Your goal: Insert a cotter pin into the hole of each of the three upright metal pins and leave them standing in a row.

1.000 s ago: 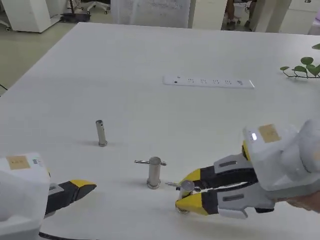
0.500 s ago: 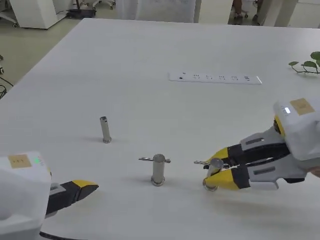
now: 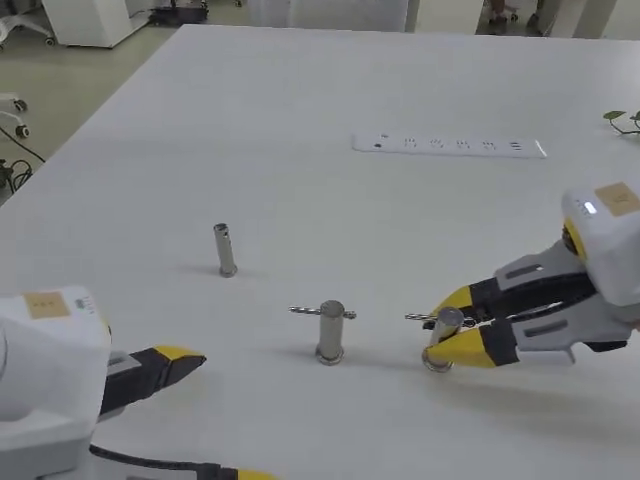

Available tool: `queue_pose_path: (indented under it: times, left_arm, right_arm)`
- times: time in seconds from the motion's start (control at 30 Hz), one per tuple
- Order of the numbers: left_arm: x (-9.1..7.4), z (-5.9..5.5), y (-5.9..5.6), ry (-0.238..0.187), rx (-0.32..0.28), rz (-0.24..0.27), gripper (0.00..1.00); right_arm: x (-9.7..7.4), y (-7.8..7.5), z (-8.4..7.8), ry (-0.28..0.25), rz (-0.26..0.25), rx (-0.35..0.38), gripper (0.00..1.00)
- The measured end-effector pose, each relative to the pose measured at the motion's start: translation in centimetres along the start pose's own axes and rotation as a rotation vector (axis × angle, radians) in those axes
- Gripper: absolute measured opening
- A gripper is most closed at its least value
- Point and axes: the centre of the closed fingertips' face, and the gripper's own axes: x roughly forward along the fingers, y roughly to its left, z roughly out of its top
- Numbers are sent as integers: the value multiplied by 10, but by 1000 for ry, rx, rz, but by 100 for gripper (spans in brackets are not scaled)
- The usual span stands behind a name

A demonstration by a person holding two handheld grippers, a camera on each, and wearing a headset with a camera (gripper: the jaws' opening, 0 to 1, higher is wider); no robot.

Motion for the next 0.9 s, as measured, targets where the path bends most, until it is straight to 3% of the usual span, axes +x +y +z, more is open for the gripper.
queue_pose_path:
  times: [0.43, 0.9]
  left_arm:
    - [0, -5, -1, 26, -10, 4, 90]
    - [1, -6, -2, 43, -3, 8, 89]
  right_arm:
    - [3, 1, -10, 1, 26, 3, 13]
    - [2, -4, -10, -14, 22, -9, 14]
